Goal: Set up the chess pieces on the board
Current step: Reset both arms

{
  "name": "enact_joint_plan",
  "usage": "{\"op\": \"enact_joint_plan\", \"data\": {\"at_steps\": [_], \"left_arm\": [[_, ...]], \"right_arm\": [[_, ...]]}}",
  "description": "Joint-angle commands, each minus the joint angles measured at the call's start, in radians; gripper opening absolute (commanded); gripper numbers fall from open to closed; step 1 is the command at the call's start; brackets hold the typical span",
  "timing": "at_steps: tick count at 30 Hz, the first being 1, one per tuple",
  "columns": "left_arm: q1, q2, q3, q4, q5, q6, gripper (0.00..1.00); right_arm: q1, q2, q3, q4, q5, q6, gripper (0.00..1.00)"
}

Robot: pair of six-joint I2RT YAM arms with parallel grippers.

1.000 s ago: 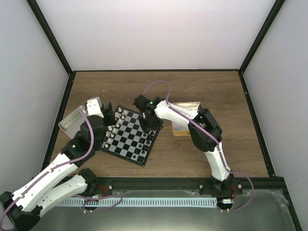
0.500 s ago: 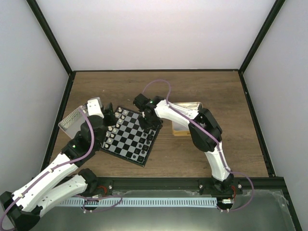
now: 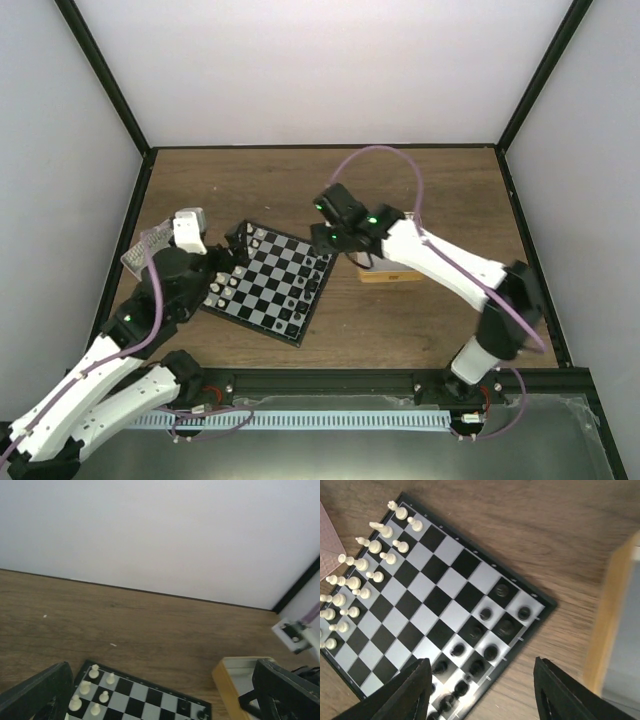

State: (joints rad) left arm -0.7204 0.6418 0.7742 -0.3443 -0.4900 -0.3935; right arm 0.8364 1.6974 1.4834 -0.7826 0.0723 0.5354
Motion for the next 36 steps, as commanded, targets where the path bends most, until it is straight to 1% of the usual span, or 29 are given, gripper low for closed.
{"op": "enact_joint_plan", "data": {"at_steps": [1,3,5,6,7,8,10,12,14,16,17,21,27,31,36], "left_arm": [[0.002,-0.104,0.058,-0.088,0.140,0.027,1.00],[0.002,-0.144,0.087,-0.139,0.119,-0.006,1.00],[0.002,-0.161,0.140,-0.221,0.062,-0.047,1.00],[0.002,-0.165,0.170,-0.260,0.032,-0.065,1.00],[0.002,-0.168,0.196,-0.300,0.002,-0.079,1.00],[0.001,-0.174,0.218,-0.335,-0.032,-0.080,1.00],[0.001,-0.193,0.252,-0.383,-0.079,-0.092,1.00],[0.002,-0.220,0.273,-0.403,-0.100,-0.077,1.00],[0.001,-0.250,0.298,-0.417,-0.118,-0.057,1.00],[0.002,-0.260,0.329,-0.441,-0.127,-0.041,1.00],[0.002,-0.261,0.348,-0.456,-0.132,-0.037,1.00],[0.002,-0.269,0.400,-0.500,-0.129,-0.016,1.00],[0.004,-0.287,0.424,-0.500,-0.117,0.030,1.00],[0.003,-0.303,0.422,-0.479,-0.106,0.044,1.00],[0.003,-0.308,0.411,-0.482,-0.093,0.032,1.00]], "right_arm": [[-0.018,-0.252,-0.196,0.112,0.160,0.039,0.61],[-0.019,-0.377,-0.284,0.127,0.229,0.046,0.66],[-0.019,-0.502,-0.358,0.130,0.298,0.047,0.70],[-0.020,-0.558,-0.388,0.118,0.345,0.057,0.71],[-0.020,-0.618,-0.407,0.092,0.395,0.075,0.71],[-0.021,-0.672,-0.419,0.057,0.460,0.092,0.72],[-0.022,-0.766,-0.430,-0.006,0.543,0.111,0.76],[-0.023,-0.847,-0.433,-0.032,0.579,0.080,0.80],[-0.023,-0.913,-0.423,-0.048,0.593,0.050,0.86],[-0.023,-0.972,-0.413,-0.056,0.600,0.016,0.96],[-0.023,-1.005,-0.414,-0.056,0.609,0.005,0.99],[-0.023,-1.121,-0.411,-0.048,0.622,-0.035,1.00],[-0.023,-1.218,-0.383,-0.049,0.664,-0.051,1.00],[-0.022,-1.259,-0.373,-0.074,0.711,-0.012,1.00],[-0.023,-1.273,-0.382,-0.081,0.714,0.010,1.00]]}}
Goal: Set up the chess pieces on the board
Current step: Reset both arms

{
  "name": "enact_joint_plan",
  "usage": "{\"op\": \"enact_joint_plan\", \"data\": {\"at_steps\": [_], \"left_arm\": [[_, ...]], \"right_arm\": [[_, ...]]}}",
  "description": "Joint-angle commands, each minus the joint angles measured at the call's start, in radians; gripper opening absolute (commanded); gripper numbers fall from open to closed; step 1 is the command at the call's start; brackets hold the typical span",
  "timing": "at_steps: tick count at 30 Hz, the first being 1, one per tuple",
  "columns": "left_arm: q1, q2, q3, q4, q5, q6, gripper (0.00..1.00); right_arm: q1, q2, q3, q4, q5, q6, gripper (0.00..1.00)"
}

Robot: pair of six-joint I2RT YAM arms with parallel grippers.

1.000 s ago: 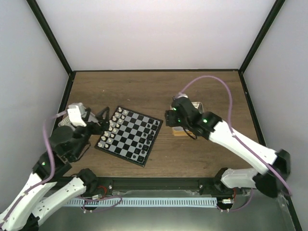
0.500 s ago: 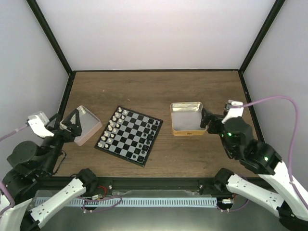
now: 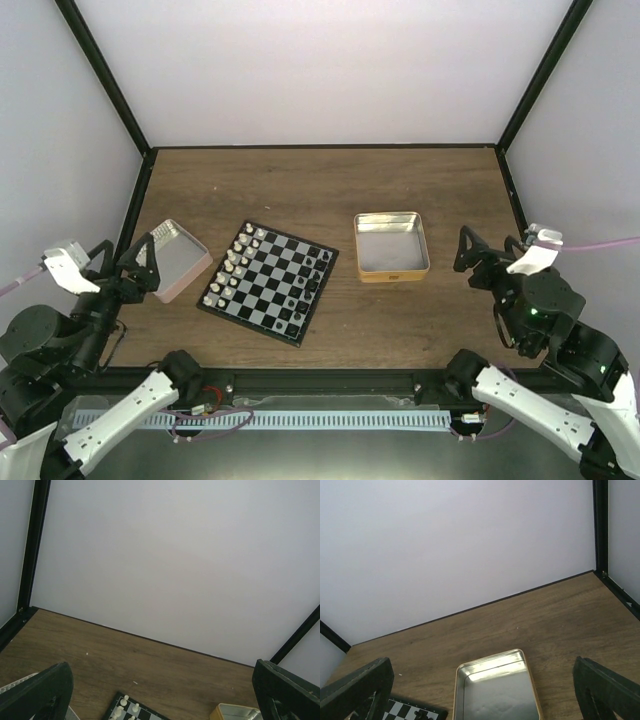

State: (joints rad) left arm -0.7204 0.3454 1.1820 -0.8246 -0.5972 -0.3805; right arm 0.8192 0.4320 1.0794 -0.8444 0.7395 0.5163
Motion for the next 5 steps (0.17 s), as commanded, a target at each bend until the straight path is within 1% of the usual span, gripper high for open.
{"op": "enact_joint_plan", "data": {"at_steps": [1,5], "left_arm": [[0.003,-0.012,0.000,-0.003,0.016,0.019,1.00],[0.003,-0.012,-0.010,-0.003,0.015,0.015,1.00]], "right_arm": [[-0.006,-0.006,0.020,-0.024,0.047,0.034,1.00],[-0.006,0.002,0.014,-0.028,0.042,0.043,1.00]]}}
